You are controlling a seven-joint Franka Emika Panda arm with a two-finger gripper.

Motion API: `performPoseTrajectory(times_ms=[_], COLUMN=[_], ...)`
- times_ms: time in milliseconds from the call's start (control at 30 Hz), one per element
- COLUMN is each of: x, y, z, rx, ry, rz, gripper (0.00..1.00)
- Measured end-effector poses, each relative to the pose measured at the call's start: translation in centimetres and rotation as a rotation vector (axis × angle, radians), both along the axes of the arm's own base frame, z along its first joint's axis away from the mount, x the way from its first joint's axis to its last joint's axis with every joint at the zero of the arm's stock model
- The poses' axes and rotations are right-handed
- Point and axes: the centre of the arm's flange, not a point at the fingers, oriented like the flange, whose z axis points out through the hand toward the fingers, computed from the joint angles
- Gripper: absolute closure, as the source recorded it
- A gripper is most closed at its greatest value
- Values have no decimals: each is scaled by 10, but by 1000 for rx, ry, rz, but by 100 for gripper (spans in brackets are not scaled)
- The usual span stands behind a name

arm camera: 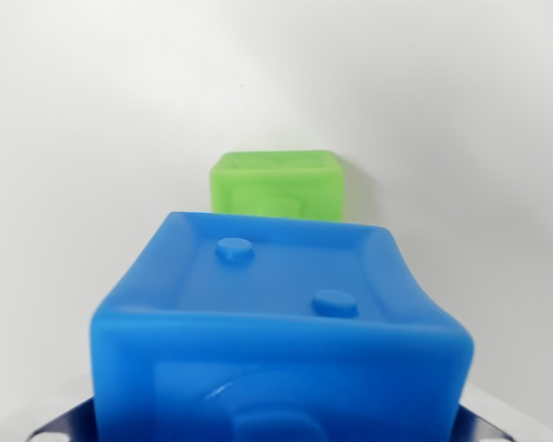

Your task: Stack cube

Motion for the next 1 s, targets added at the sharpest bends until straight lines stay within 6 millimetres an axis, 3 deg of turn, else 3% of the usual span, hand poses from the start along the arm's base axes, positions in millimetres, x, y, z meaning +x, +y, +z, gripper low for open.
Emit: performPoseTrajectory(times_ms=[367,1000], x=[-1,-1], y=[-1,-1], z=[-35,-71], rx=[-2,-3], ry=[7,7], rz=[-2,-1], gripper=[100,100])
